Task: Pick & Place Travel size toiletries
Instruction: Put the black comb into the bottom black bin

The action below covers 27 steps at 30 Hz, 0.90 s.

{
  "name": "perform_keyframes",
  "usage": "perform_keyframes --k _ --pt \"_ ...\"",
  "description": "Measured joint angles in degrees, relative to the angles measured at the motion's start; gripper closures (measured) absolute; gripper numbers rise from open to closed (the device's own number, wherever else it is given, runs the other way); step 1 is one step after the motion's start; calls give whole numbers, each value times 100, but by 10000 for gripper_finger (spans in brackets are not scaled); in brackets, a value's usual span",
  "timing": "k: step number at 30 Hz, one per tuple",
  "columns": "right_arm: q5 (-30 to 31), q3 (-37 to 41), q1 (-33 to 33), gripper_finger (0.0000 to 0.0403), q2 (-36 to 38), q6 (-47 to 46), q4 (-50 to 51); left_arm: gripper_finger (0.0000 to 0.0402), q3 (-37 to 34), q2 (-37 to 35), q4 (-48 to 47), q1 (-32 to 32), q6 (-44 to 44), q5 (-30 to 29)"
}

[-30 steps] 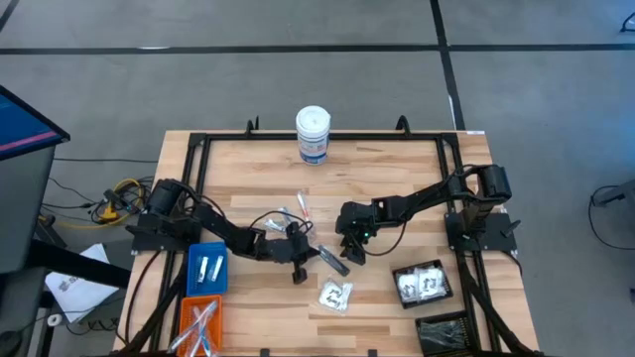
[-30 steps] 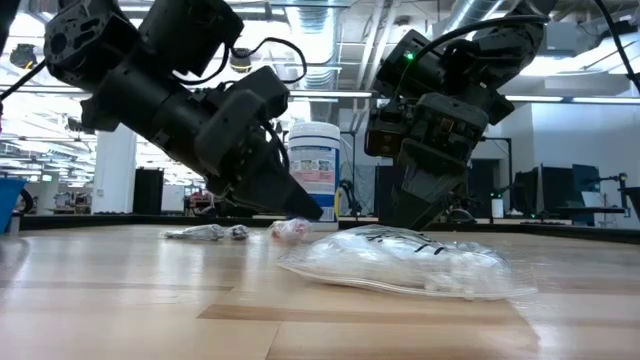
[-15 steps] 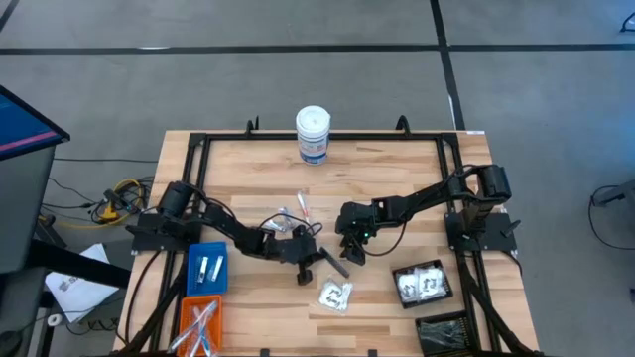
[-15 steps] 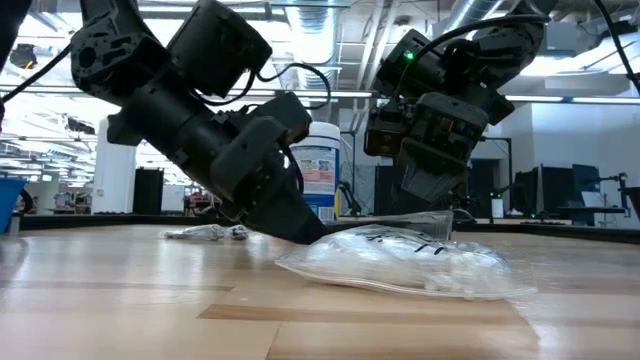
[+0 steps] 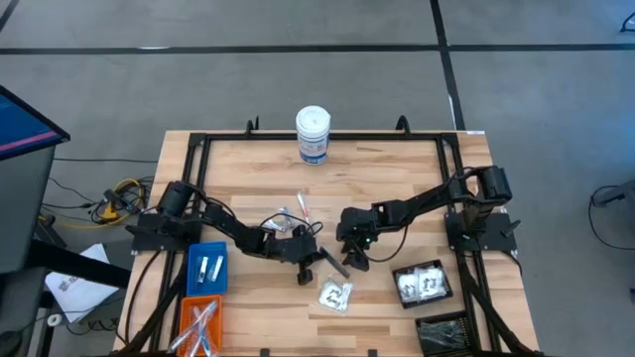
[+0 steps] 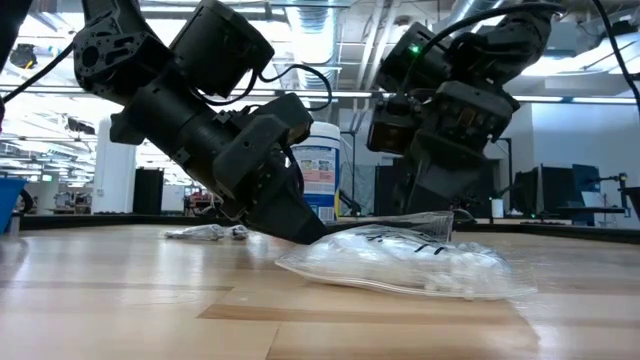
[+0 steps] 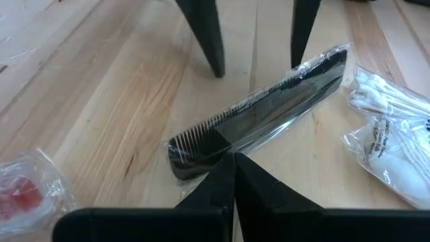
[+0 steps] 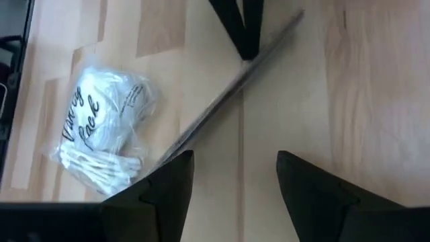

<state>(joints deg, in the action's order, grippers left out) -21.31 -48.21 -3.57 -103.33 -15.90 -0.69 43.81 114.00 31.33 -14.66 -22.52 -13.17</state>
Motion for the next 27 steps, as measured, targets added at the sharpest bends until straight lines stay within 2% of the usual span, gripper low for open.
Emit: perform_keyframes --k 7,14,17,20,24,27 --pt "-9 -4 231 184 83 236 -324 402 -4 7 0 -2 4 -2" --pt "-722 -4 139 188 107 -103 -616 402 -9 12 0 -4 14 -2" --pt "-773 -4 -59 182 107 -304 -620 402 -9 13 0 -4 15 0" --pt "-559 -24 -205 173 97 -504 -550 402 -9 13 0 -4 15 -2" --pt "191 -265 -209 163 90 -614 187 402 -11 15 3 -4 15 -44" --pt "482 -386 -201 159 90 -622 483 402 -11 15 7 -4 15 -46"
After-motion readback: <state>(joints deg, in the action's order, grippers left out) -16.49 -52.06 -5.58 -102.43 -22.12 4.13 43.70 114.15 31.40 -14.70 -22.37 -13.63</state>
